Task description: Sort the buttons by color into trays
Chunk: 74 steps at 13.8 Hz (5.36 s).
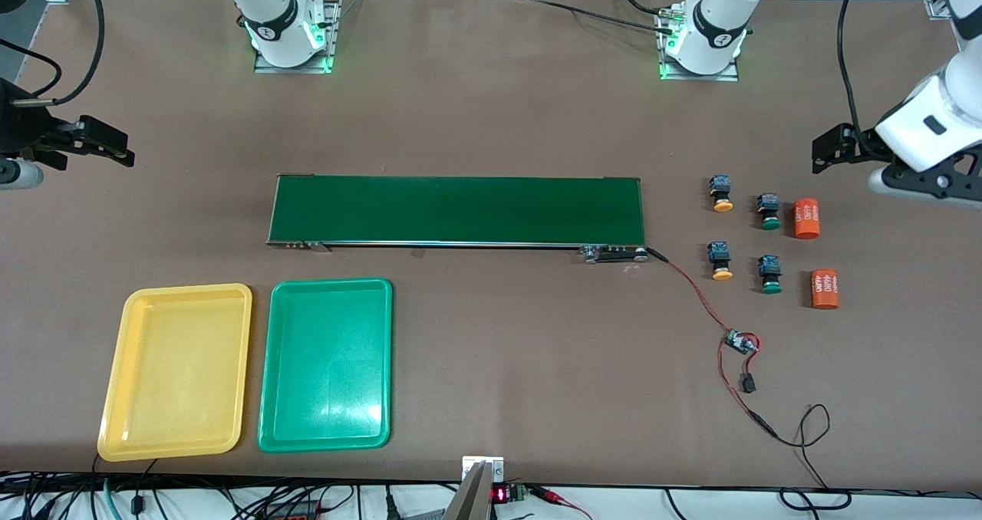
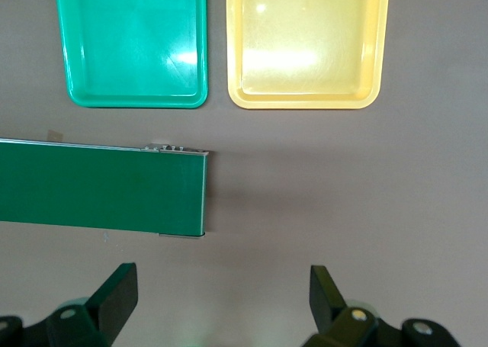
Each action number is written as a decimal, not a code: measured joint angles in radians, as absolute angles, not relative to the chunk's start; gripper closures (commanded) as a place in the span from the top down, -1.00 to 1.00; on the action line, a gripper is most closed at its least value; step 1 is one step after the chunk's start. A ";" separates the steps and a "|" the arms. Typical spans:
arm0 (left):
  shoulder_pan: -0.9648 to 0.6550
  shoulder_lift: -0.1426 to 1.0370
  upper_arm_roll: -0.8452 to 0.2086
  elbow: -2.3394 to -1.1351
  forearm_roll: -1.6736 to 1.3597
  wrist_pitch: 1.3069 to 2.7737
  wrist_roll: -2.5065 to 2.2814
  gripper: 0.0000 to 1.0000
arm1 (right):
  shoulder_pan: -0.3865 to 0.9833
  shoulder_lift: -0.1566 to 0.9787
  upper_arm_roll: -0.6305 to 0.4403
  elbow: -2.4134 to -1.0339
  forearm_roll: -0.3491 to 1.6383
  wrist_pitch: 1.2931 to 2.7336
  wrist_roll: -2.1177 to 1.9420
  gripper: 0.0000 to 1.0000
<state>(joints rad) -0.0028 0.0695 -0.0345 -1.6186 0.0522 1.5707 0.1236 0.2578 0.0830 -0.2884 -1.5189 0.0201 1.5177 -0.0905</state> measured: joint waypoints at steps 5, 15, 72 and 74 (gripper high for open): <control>0.038 0.201 -0.023 -1.567 0.087 1.548 0.126 1.00 | 0.258 0.084 -0.288 -1.519 0.020 1.518 -0.090 1.00; 0.206 0.404 -0.015 -1.877 0.153 2.341 0.257 1.00 | 0.258 0.086 -0.288 -1.520 0.020 1.520 -0.090 1.00; 0.558 0.524 -0.665 -1.849 0.233 1.993 0.313 1.00 | 0.261 0.098 -0.288 -1.520 0.020 1.523 -0.090 1.00; 0.558 0.526 -0.647 -1.869 0.274 1.994 0.151 1.00 | 0.261 0.098 -0.288 -1.520 0.020 1.523 -0.090 1.00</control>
